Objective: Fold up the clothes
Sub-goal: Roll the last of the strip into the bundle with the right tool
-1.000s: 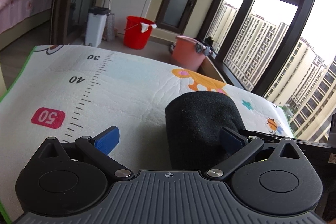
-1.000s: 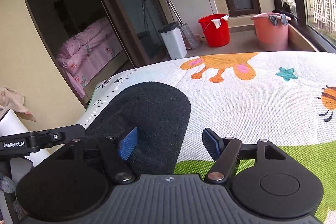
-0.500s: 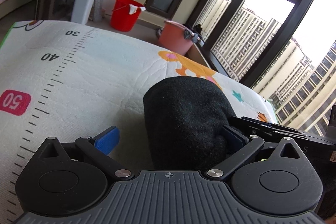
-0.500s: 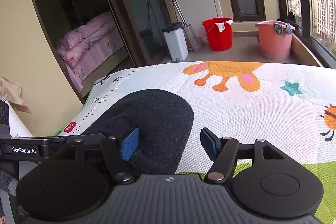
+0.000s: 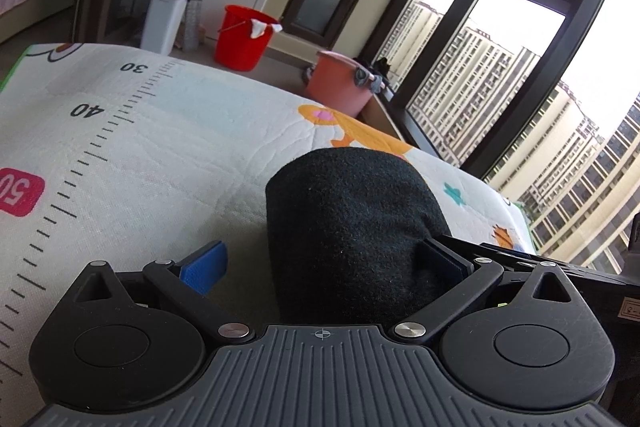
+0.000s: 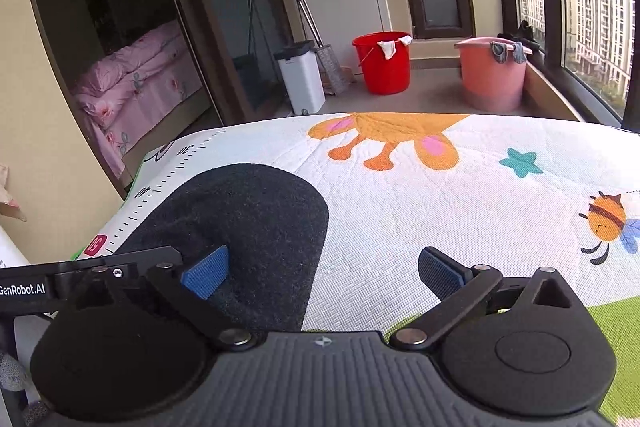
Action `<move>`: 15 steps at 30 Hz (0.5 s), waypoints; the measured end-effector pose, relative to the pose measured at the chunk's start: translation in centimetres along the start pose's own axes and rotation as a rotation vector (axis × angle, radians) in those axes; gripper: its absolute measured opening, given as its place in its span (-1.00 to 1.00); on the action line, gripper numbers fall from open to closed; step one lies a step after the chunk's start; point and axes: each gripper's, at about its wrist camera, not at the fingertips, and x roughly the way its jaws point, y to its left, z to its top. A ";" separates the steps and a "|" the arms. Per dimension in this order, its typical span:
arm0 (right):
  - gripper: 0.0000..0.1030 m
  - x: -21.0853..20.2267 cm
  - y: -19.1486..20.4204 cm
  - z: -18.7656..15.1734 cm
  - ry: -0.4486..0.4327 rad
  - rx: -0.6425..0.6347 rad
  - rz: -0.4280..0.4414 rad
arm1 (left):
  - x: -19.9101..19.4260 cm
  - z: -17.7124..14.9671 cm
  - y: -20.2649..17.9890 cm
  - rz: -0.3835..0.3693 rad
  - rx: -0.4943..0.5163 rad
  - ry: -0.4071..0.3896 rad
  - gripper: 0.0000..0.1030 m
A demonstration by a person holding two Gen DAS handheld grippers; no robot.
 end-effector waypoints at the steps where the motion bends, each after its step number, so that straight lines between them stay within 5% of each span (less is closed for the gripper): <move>1: 1.00 -0.1 0.0 0.0 -0.001 0.007 0.000 | -0.2 0.0 -0.1 0.004 0.003 -0.002 1.00; 12: 1.00 -3.8 1.6 -2.0 -0.087 -0.012 -0.008 | -4.4 -2.1 -1.0 0.041 0.028 -0.077 1.00; 15: 1.00 -2.6 2.9 -1.9 -0.047 -0.056 -0.041 | -5.2 -2.9 -0.6 0.065 0.002 -0.085 1.00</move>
